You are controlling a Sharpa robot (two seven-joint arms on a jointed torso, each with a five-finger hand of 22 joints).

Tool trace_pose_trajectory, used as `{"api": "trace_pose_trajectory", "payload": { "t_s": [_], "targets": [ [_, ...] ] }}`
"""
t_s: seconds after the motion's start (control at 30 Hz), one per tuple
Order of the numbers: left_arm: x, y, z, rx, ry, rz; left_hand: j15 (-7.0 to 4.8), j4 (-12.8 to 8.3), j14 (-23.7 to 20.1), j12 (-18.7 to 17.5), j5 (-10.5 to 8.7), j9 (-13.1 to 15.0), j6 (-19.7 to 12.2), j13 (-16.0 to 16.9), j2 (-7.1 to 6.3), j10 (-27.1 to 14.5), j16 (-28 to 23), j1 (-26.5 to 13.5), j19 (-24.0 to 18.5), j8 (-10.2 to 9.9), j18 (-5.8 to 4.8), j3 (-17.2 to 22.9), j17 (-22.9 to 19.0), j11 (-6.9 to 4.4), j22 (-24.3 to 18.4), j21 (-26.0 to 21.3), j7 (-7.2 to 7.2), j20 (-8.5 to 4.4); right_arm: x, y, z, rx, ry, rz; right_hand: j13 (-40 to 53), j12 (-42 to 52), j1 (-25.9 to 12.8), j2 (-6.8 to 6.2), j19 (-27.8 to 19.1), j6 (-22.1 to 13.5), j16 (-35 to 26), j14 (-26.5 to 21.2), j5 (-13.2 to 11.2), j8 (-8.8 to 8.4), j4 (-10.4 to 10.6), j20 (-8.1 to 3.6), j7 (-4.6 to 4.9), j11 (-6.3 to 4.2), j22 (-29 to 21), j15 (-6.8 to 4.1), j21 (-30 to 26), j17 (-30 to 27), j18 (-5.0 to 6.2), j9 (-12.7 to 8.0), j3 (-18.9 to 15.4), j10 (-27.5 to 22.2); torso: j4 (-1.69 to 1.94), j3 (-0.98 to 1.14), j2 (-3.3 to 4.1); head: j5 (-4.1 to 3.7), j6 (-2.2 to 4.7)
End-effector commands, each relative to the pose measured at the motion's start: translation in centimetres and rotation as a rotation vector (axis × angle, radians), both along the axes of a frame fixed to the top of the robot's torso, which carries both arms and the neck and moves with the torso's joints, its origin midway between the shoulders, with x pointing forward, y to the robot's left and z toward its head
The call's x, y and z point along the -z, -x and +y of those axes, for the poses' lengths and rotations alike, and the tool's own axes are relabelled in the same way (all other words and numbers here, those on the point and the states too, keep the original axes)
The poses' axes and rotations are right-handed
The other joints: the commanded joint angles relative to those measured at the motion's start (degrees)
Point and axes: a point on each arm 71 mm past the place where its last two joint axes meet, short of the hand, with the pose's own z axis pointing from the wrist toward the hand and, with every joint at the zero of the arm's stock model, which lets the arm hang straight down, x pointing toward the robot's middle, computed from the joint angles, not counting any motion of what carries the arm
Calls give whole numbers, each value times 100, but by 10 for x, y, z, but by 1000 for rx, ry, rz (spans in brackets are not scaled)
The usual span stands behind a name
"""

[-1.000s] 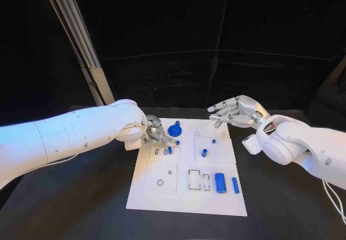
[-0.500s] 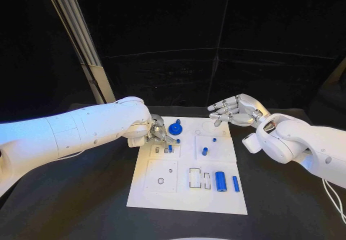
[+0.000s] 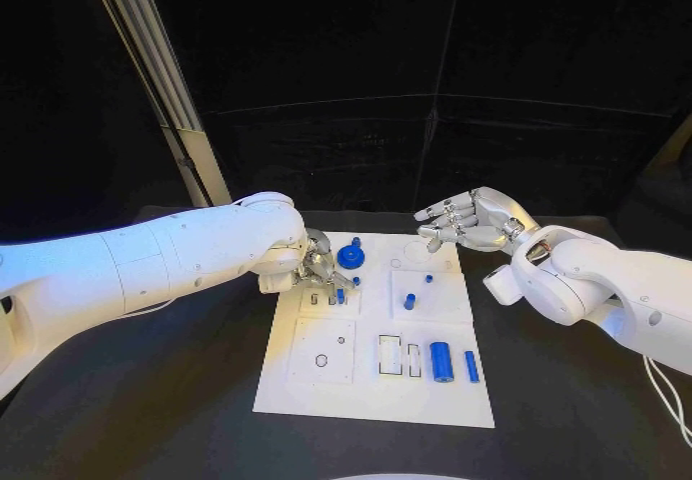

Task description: Assemble the parts on the task board

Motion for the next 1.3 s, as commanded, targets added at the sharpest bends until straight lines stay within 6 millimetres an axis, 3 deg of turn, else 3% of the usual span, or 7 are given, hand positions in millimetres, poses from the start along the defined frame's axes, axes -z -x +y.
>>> {"api": "trace_pose_trajectory", "payload": {
  "t_s": [0.03,0.8,1.13,1.3],
  "targets": [
    [0,0,0,11,-19,10,-36,-27,596,26,7,18,-48,5,23,7,18,83,20,36,-100,30,1508,5,-5,26,0,14,-1,0,1,-9,-4,6,-21,-32,-24,-15,-15,-55,-53,-20,55,-22,-4,59,-3,21,-18,46,-56,-16,10,-5,-31,-33,-3,3,0,11,-14],
    [1,4,-6,41,-26,29,-40,-114,596,27,7,99,-98,-1,25,1,18,223,7,127,-97,146,1508,-2,-7,22,-7,11,1,-3,3,-12,-1,16,-62,-27,-25,-12,-41,-66,-130,-51,153,-19,-14,77,8,32,-51,64,-119,-42,10,-2,-16,-62,-5,1,5,22,-42],
    [1,4,-7,51,-19,31,-50,-247,596,26,8,163,-145,-3,43,0,18,418,-5,191,-94,343,1508,-11,-14,14,-16,3,2,-4,4,-14,-1,19,-62,-27,-25,-12,-41,-66,-131,-51,154,-19,-14,77,8,32,-51,64,-119,-42,10,-2,-16,-62,3,2,5,23,-60],
    [1,4,-7,47,2,16,-81,-500,596,1,15,190,-229,-19,274,-18,18,833,-14,193,-89,786,1508,-48,-20,6,-54,-23,3,-5,5,-16,-1,21,-66,-26,-27,-11,-44,-67,-140,-56,163,-18,-13,79,9,34,-55,66,-127,-46,9,-2,-14,-64,-2,3,2,29,-66]
  ]
}}
